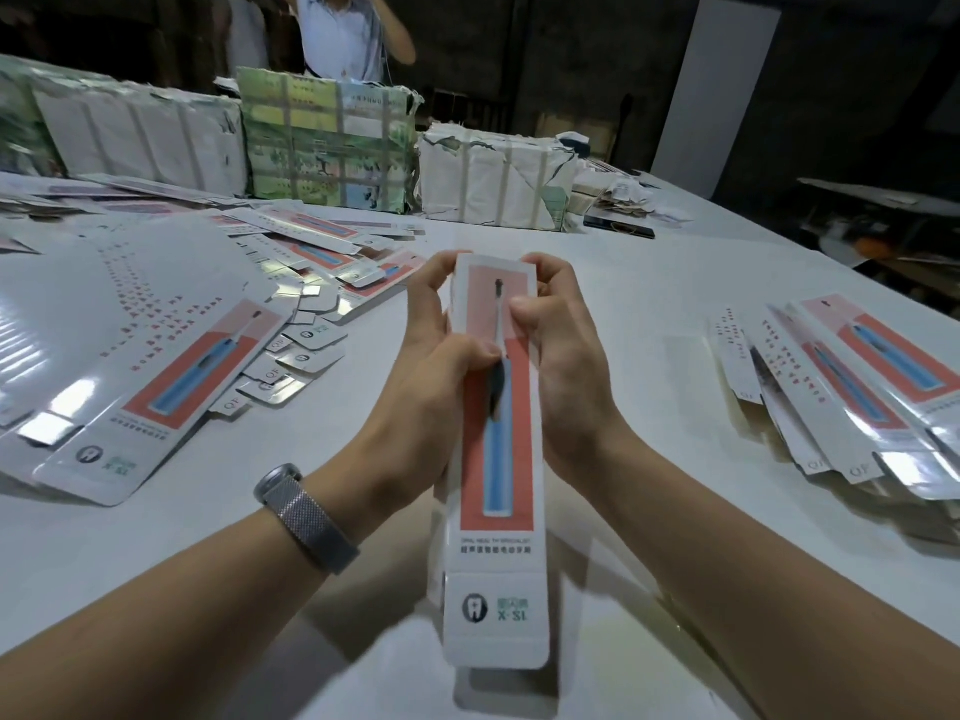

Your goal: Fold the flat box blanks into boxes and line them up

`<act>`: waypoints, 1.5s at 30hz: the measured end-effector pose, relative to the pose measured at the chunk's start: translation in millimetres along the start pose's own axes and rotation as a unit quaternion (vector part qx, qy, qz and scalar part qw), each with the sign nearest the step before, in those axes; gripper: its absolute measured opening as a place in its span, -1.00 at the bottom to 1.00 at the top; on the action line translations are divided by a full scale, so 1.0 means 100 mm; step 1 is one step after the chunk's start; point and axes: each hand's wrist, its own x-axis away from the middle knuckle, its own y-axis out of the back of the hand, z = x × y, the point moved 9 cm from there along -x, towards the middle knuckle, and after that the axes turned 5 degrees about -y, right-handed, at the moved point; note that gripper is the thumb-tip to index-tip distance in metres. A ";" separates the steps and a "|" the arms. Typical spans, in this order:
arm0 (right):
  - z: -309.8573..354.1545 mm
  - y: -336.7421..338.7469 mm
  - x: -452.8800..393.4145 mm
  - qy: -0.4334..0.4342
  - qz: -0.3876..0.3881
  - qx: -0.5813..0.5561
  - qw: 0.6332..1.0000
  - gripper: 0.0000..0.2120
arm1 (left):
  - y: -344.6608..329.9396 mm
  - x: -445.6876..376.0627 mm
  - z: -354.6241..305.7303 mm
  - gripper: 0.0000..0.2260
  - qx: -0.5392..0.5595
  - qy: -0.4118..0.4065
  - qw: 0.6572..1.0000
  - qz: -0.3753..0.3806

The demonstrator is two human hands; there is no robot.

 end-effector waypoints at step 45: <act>0.13 0.34 -0.18 -0.057 -0.065 0.044 0.995 -0.77 | -0.12 0.06 0.09 -0.33 -0.062 0.059 0.990 0.115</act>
